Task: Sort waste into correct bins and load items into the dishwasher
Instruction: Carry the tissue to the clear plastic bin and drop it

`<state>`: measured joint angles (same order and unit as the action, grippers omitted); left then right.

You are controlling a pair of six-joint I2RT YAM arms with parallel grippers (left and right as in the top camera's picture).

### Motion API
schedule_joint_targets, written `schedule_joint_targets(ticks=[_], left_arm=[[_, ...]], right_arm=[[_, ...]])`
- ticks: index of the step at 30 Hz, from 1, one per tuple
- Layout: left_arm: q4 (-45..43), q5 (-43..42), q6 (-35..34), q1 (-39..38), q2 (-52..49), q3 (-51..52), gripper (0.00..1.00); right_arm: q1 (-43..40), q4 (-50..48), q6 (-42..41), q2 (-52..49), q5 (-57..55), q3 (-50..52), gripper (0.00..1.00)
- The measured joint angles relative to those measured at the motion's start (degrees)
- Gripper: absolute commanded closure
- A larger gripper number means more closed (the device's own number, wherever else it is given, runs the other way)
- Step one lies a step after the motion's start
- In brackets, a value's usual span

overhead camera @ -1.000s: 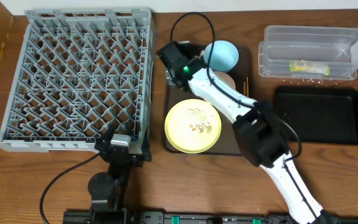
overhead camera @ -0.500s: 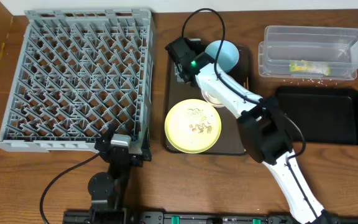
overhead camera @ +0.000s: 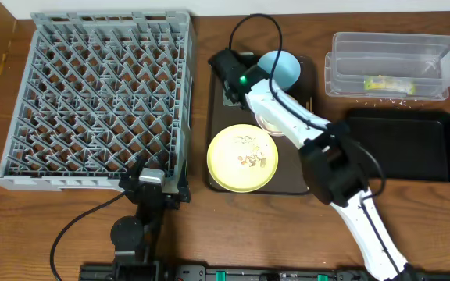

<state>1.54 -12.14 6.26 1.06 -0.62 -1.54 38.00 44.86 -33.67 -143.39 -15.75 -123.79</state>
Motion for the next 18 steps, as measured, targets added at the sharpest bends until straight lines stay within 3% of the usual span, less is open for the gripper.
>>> schedule_joint_targets(ticks=[11, 18], left_arm=[[0.0, 0.0, 0.0, 0.0, 0.0, 0.0, 0.02], [0.0, 0.0, 0.0, 0.0, 0.0, 0.0, 0.02]], right_arm=[[-7.6, 1.9, -1.2, 22.9, -2.2, -2.5, 0.98], [-20.3, 12.4, -12.3, 23.1, -3.4, -2.5, 0.98]])
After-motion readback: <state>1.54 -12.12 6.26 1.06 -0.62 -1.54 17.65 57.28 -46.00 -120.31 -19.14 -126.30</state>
